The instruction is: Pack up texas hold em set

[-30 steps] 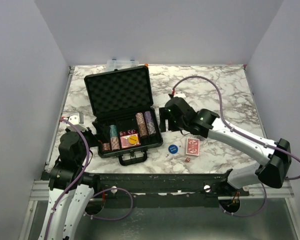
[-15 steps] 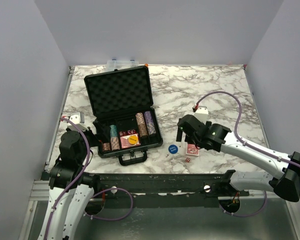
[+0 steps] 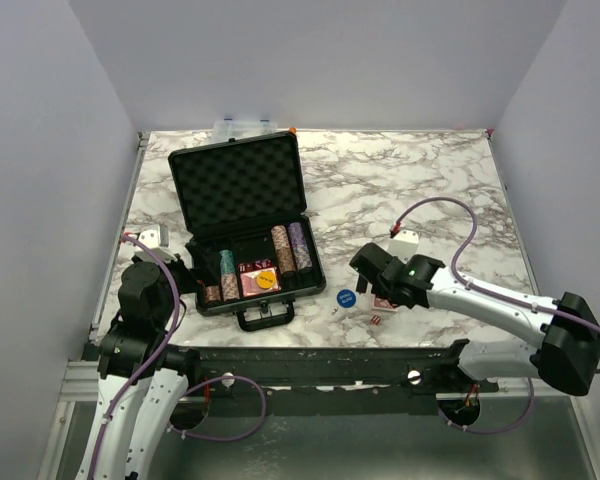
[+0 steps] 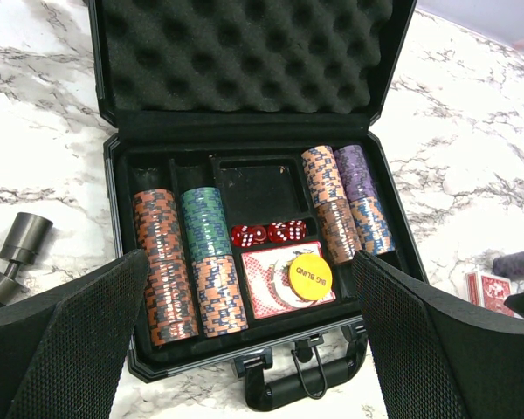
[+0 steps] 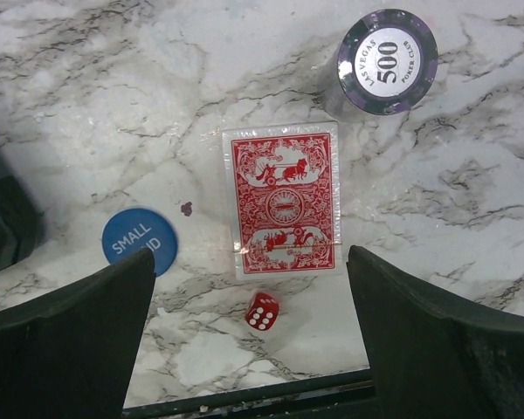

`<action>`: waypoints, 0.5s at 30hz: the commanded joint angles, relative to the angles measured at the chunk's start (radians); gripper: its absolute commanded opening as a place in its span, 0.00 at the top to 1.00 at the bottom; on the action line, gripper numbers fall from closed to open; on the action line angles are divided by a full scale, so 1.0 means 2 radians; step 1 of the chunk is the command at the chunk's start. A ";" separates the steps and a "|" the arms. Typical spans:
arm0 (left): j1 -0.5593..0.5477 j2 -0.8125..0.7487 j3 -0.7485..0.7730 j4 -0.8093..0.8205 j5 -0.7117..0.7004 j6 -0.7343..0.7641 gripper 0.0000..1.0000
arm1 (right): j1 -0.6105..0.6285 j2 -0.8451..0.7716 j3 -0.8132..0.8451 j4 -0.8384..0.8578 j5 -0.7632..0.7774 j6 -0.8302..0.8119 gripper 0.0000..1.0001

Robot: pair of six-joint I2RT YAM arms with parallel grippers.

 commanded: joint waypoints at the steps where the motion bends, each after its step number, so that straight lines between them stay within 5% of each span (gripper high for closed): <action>1: -0.002 -0.008 -0.004 0.000 -0.004 0.006 0.01 | -0.015 0.018 -0.018 0.017 0.016 0.017 0.07; 15: -0.002 -0.009 -0.004 0.000 -0.002 0.006 0.01 | -0.105 0.067 -0.047 0.118 -0.096 -0.081 0.08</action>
